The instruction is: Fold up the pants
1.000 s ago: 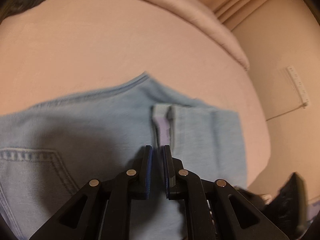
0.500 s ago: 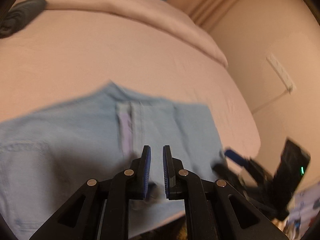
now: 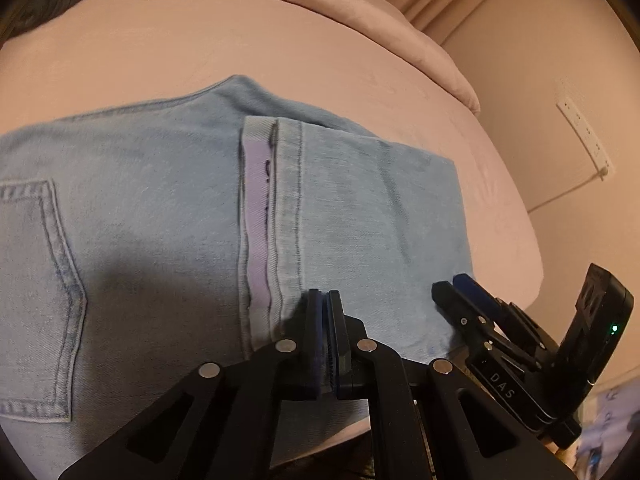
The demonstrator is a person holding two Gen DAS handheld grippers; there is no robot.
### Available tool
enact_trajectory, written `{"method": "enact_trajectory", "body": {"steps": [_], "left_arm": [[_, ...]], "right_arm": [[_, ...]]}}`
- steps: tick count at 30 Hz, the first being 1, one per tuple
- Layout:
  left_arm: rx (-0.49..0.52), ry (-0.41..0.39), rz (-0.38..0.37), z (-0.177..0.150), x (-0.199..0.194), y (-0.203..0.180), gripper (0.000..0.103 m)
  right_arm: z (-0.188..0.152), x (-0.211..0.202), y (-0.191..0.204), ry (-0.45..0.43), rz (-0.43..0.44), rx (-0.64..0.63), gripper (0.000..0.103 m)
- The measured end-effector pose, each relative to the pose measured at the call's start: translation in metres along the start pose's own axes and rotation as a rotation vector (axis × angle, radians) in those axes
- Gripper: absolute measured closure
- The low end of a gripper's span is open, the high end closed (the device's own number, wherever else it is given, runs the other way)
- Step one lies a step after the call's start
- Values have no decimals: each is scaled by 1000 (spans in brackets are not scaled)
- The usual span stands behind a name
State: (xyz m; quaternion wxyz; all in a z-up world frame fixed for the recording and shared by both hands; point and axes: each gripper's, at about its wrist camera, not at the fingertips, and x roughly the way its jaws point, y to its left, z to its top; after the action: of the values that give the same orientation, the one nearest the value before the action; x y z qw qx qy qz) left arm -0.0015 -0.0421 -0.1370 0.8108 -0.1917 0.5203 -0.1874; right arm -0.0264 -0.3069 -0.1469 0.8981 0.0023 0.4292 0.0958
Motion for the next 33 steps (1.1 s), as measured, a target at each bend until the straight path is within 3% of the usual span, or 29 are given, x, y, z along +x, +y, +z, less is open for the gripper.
{"method": "enact_trajectory", "body": {"steps": [15,19,20,22,24,26,28,30,33], "left_arm": [[52,-35,28,-10,0,-20,96],[41,-51,33,-10,-24,-16,92],[45,-79,75,-9,-36,-15,92],[57,-136,109,-7,-55,-11,91],[36,-186,139,-4,-74,-2,84],[-5,-231,160,-4,-90,11,59],[-50,-265,187,-4,-103,28,45],[-100,-276,219,-4,-111,45,43],[-183,-286,254,-6,-127,75,43]], "right_arm": [[0,-9,0,47,-9,33,65],[17,-26,-2,14,35,41,65],[24,-29,-4,-8,42,36,65],[41,-26,-7,-22,-20,29,63],[53,-17,-8,-23,-50,19,61],[65,-1,-11,-10,-55,30,61],[72,22,-14,38,-54,46,61],[69,43,-11,107,-74,38,59],[61,45,-5,86,-103,-5,58]]}}
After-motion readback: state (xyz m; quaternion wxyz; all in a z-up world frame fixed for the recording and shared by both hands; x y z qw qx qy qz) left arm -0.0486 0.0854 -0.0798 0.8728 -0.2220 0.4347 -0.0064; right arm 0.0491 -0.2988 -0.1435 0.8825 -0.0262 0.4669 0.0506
